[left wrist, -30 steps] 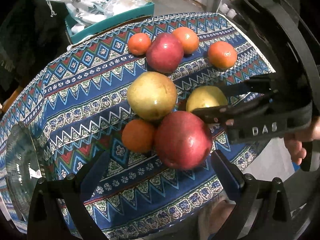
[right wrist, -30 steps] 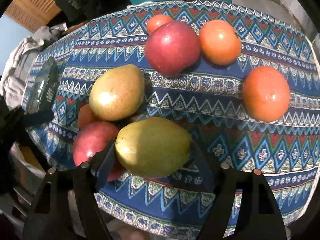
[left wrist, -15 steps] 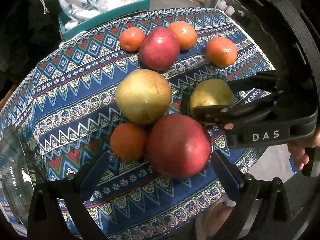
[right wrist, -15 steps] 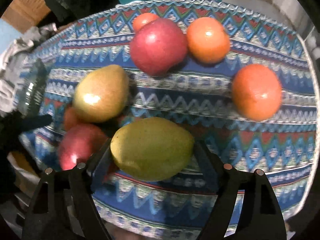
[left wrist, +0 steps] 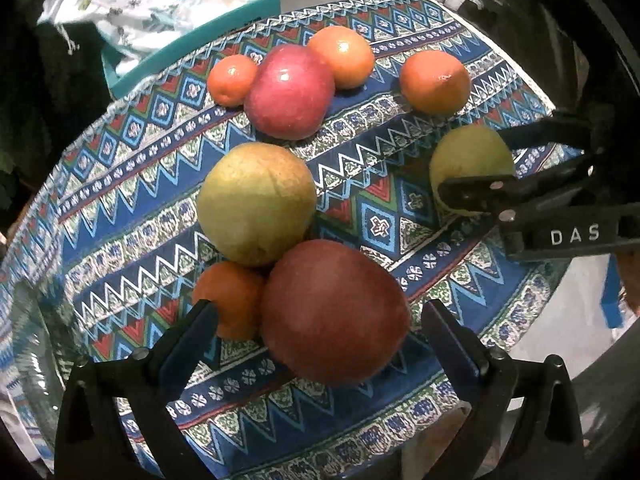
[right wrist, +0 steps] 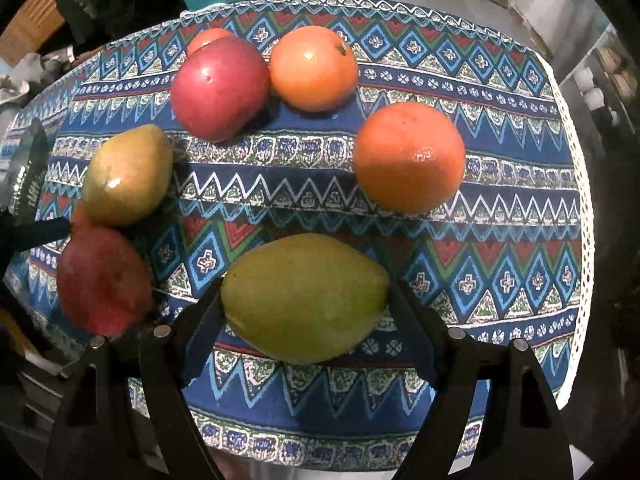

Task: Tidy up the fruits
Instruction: 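Grasp the green mango with the right tool while the left tool grasps the red apple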

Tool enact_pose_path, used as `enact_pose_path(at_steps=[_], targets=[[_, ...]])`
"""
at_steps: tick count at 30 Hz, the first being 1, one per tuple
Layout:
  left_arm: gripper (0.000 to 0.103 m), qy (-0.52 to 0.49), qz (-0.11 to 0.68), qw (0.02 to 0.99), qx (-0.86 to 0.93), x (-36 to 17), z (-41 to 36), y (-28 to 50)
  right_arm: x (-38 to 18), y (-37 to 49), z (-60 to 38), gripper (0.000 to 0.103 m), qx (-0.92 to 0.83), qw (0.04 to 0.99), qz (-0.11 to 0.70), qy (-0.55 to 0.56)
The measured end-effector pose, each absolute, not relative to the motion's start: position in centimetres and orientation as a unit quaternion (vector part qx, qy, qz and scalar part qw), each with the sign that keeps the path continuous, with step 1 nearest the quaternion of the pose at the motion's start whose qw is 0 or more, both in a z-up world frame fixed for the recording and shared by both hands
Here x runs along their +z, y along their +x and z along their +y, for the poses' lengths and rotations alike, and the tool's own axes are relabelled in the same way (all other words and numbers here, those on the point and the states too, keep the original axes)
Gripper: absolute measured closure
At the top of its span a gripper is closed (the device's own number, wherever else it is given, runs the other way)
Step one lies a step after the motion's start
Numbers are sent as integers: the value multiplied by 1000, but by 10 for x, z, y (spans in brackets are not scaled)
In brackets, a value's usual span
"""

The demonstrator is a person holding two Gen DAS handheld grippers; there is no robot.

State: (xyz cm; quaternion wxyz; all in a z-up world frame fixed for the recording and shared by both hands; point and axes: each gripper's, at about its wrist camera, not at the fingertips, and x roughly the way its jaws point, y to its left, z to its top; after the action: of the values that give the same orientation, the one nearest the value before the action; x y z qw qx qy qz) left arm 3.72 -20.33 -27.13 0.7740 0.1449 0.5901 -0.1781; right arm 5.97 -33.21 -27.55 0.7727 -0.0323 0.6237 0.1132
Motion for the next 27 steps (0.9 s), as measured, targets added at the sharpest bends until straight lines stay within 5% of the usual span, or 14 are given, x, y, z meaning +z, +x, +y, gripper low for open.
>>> enact_pose_path(at_steps=[5,8,14,19,24,27], targets=[[12,181,563,785,-183,-270,-211,28,-276,65,-332,22,116,778,616,-34],[27,185,552,787,-204,-267,-215,23,-278,73,-321,22,116,779,615,-39],[27,173,553,788,-210,-266,-214,26,-291,86,-301,21,123,760,637,-43],[28,150,558,785,-222,-264,-213,27,-306,78,-282,45,131,756,637,-68],[28,138,562,784,-224,-265,-213,30,-308,78,-286,45,123,755,643,-45],[28,117,568,781,-233,-265,-209,33,-303,80,-298,33,124,755,644,-13]])
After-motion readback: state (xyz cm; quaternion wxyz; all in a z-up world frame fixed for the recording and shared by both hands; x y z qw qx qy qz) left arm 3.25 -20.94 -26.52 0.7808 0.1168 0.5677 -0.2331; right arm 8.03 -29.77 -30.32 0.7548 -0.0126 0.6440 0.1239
